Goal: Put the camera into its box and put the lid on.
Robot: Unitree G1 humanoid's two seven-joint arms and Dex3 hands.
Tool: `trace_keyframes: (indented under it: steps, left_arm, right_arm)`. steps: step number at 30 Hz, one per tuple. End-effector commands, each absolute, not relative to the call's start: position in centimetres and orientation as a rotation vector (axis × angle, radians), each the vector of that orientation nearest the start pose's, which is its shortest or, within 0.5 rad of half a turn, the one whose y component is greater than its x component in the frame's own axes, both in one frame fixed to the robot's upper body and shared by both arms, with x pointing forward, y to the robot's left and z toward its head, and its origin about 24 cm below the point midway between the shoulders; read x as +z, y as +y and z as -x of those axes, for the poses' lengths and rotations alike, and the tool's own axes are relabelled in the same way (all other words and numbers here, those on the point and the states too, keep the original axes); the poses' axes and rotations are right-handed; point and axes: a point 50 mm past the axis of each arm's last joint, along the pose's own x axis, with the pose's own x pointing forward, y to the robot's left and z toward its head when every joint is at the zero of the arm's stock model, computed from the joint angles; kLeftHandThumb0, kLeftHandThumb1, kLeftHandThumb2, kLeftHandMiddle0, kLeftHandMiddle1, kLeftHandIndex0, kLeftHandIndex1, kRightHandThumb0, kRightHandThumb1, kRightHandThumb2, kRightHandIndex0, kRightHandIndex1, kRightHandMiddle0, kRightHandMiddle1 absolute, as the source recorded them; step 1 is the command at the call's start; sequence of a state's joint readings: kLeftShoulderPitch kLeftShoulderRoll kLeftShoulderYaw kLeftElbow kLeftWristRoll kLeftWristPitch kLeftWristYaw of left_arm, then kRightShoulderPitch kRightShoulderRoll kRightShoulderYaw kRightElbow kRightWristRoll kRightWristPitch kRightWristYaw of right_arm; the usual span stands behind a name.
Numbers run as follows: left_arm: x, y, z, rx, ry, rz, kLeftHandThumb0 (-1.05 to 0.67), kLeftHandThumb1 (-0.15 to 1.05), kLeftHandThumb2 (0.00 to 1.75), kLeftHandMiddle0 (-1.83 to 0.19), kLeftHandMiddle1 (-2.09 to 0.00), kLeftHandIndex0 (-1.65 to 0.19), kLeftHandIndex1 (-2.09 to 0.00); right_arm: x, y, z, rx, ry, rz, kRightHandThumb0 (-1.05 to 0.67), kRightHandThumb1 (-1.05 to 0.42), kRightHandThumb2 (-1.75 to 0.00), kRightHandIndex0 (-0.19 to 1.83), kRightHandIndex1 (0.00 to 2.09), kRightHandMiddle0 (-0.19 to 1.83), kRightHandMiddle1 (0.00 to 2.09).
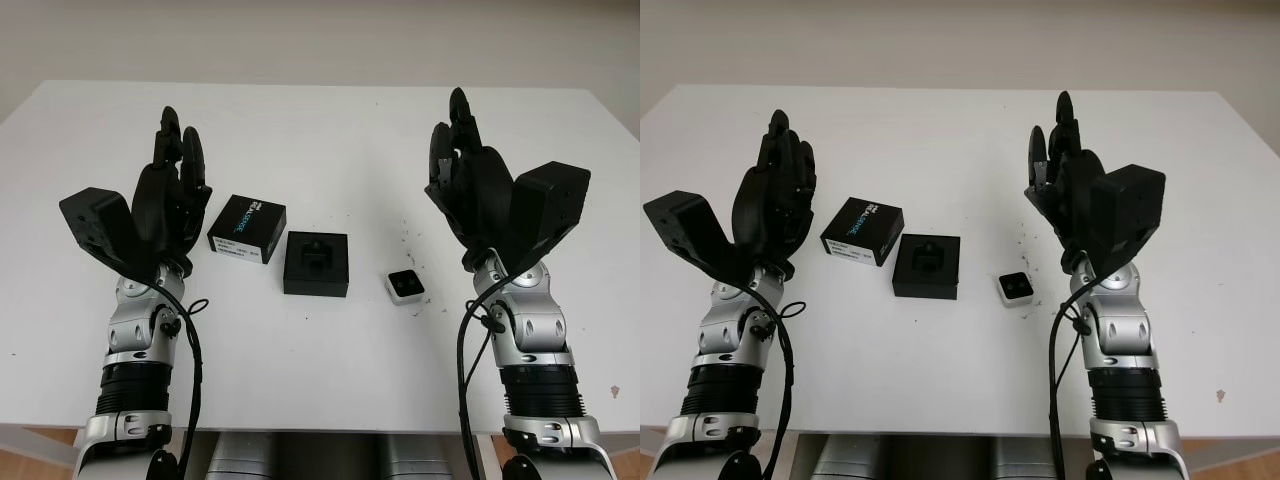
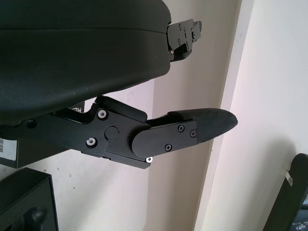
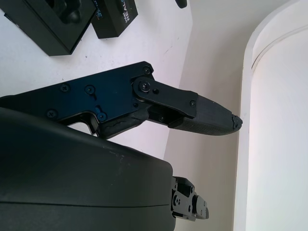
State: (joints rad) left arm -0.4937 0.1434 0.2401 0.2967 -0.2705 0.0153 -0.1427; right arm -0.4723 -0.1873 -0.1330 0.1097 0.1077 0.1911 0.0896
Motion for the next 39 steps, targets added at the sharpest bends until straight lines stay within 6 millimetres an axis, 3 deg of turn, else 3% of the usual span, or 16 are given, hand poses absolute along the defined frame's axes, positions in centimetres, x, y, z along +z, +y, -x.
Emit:
trace_keyframes:
  steps: [1,11,14,16,18,20,23,25,28,37,39]
  left_arm:
    - [12.7,19.5,-33.9,-0.034,-0.242,0.188,-0.69,1.05,0.57,0.19,0.00,0.19,0.00]
    - [12.7,19.6,-33.9,-0.033,-0.236,0.183,-0.69,1.05,0.57,0.19,0.00,0.19,0.00]
    - [12.7,19.6,-33.8,-0.031,-0.237,0.181,-0.69,1.05,0.57,0.19,0.00,0.19,0.00]
    - [12.6,19.6,-33.8,-0.032,-0.238,0.179,-0.69,1.05,0.58,0.19,0.00,0.19,0.00]
    - [12.6,19.6,-33.7,-0.029,-0.238,0.172,-0.69,1.05,0.58,0.19,0.00,0.19,0.00]
    - [12.6,19.6,-33.7,-0.034,-0.237,0.166,-0.68,1.05,0.59,0.19,0.00,0.19,0.00]
    - [12.6,19.5,-33.7,-0.037,-0.236,0.165,-0.68,1.05,0.59,0.19,0.00,0.19,0.00]
    - [12.6,19.5,-33.7,-0.037,-0.237,0.168,-0.69,1.05,0.59,0.19,0.00,0.19,0.00]
    - [12.7,19.4,-33.8,-0.039,-0.239,0.173,-0.69,1.05,0.58,0.19,-0.01,0.19,0.00]
    - [12.9,19.2,-33.9,-0.050,-0.237,0.184,-0.68,1.05,0.56,0.19,0.00,0.19,0.00]
    - [12.9,19.2,-33.8,-0.048,-0.236,0.179,-0.68,1.05,0.56,0.19,0.00,0.19,0.00]
  right_arm:
    - [14.6,-18.0,-33.3,0.057,-0.199,0.050,-0.71,-1.05,-0.73,-0.19,0.00,-0.19,0.00]
    - [14.3,-18.2,-33.3,0.075,-0.181,0.013,-0.72,-1.05,-0.66,-0.19,0.00,-0.19,0.00]
    - [14.8,-18.8,-33.2,0.084,-0.173,0.063,-0.66,-1.05,-0.44,-0.15,0.02,-0.10,0.05]
    - [15.4,-19.4,-33.1,0.089,-0.185,0.138,-0.59,-1.04,-0.19,0.07,0.13,0.07,0.25]
    - [16.0,-20.2,-32.8,0.121,-0.191,0.244,-0.48,-0.98,-0.08,0.23,0.24,-0.02,0.80]
    - [16.6,-21.0,-32.5,0.167,-0.202,0.351,-0.40,-0.93,-0.05,0.28,0.29,-0.04,1.00]
    - [17.6,-21.8,-31.8,0.237,-0.214,0.558,-0.33,-0.87,-0.04,0.32,0.34,-0.03,1.10]
    - [18.0,-22.3,-31.3,0.278,-0.210,0.701,-0.34,-0.84,-0.05,0.36,0.37,0.08,0.91]
    - [17.9,-22.5,-30.9,0.302,-0.233,0.869,-0.38,-0.80,-0.05,0.39,0.38,0.18,0.78]
    - [16.4,-22.1,-29.7,0.347,-0.156,1.090,-0.42,-0.81,-0.05,0.29,0.28,0.20,0.60]
    - [16.1,-22.0,-29.4,0.335,-0.156,1.134,-0.40,-0.82,-0.05,0.30,0.21,0.29,0.40]
